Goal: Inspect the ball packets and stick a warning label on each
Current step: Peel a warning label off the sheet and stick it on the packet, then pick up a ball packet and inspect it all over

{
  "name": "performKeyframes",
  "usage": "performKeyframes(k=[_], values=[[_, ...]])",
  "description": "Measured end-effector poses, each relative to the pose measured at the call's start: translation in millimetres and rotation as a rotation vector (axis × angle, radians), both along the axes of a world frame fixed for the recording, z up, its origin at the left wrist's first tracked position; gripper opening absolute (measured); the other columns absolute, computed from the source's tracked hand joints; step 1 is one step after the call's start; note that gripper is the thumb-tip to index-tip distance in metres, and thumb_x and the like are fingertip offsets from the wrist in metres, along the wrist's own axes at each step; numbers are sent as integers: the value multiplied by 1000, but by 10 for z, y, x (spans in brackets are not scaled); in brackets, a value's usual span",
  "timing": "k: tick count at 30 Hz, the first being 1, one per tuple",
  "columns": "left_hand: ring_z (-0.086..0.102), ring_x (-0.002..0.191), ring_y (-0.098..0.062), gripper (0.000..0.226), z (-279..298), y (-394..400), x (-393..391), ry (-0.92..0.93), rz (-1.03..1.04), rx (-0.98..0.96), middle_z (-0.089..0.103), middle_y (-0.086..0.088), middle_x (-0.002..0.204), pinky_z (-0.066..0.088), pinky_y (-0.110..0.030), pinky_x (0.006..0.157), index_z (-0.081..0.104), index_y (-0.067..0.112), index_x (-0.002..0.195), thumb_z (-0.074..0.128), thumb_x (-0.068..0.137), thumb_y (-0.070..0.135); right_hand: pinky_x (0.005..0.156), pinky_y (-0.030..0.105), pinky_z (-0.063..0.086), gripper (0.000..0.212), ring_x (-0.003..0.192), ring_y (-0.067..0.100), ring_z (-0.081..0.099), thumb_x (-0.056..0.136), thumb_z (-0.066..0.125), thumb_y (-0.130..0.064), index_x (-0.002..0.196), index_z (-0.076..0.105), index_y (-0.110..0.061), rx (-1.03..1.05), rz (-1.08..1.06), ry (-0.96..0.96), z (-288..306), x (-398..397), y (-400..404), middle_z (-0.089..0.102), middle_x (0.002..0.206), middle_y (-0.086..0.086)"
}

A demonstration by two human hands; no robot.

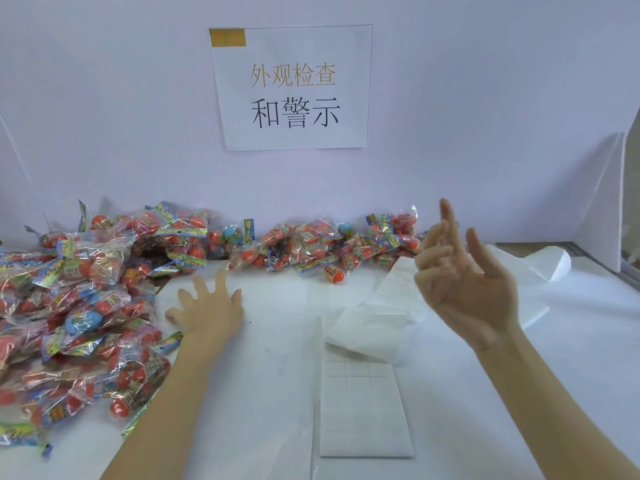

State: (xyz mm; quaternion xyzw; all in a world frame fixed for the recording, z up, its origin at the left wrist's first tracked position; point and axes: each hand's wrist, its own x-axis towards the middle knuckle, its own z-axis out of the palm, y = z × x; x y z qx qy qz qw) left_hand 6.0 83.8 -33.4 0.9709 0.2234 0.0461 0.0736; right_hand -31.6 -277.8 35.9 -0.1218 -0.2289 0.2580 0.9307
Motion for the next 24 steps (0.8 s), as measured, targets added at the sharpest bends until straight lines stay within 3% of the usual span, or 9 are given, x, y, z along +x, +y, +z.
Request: performKeyframes(k=[3,5,8,10,13,15,19,21,24], values=[[40,140,-42,56,15,-4,29,-70,-49,-5,36,-20,158,37,-50,112,24,14,161,38,111,35,75,22,50,43,85,12,62,99,68,-24,141,64,-23,-199,-106,9,-70,47,87,69,112,-1],[36,144,-41,60,27,-67,39,-182,-174,-44,33,-22,162,36,-51,113,26,11,161,47,108,30,73,21,48,46,82,11,60,94,74,-24,139,67,-21,-255,-132,18,-116,73,125,68,108,-2],[21,156,-32,65,-1,-153,35,-253,-328,-77,15,-13,173,29,-50,119,22,21,165,49,108,36,71,22,47,48,80,12,59,92,75,-24,139,67,-19,-299,-145,44,-153,97,158,67,105,-2],[29,154,-30,62,-37,-159,56,-222,-364,-107,24,-11,170,26,-47,119,26,20,163,48,108,36,71,23,47,47,80,13,60,93,75,-24,139,67,-18,-314,-146,57,-170,107,171,67,104,-1],[51,131,-40,59,-19,-141,88,-337,-339,-206,58,-16,136,35,-50,105,35,6,150,62,101,26,71,23,47,44,79,13,59,94,73,-23,137,68,-16,-326,-148,65,-189,107,179,66,104,-1],[52,126,-42,66,-12,-146,81,-359,-322,-163,60,-19,127,37,-48,101,38,2,149,69,96,26,71,24,47,42,79,13,58,95,72,-23,137,69,-16,-330,-158,68,-196,109,181,66,104,-1],[48,116,-45,44,-68,-162,56,-376,-248,-3,50,-25,127,38,-53,92,62,2,116,78,89,32,69,24,47,47,77,13,58,89,78,-21,135,70,-15,-335,-170,86,-188,103,192,65,101,-1],[48,121,-44,39,-58,-162,54,-382,-241,-79,52,-21,132,39,-55,94,59,5,113,79,88,28,68,24,48,49,77,14,58,87,80,-20,135,70,-15,-328,-175,97,-192,102,197,66,100,0],[54,106,-43,22,-14,-204,46,-435,-332,-118,63,-19,113,44,-52,86,57,5,113,66,96,15,68,25,48,48,76,14,57,88,79,-19,135,70,-15,-319,-177,122,-200,104,204,65,99,0]])
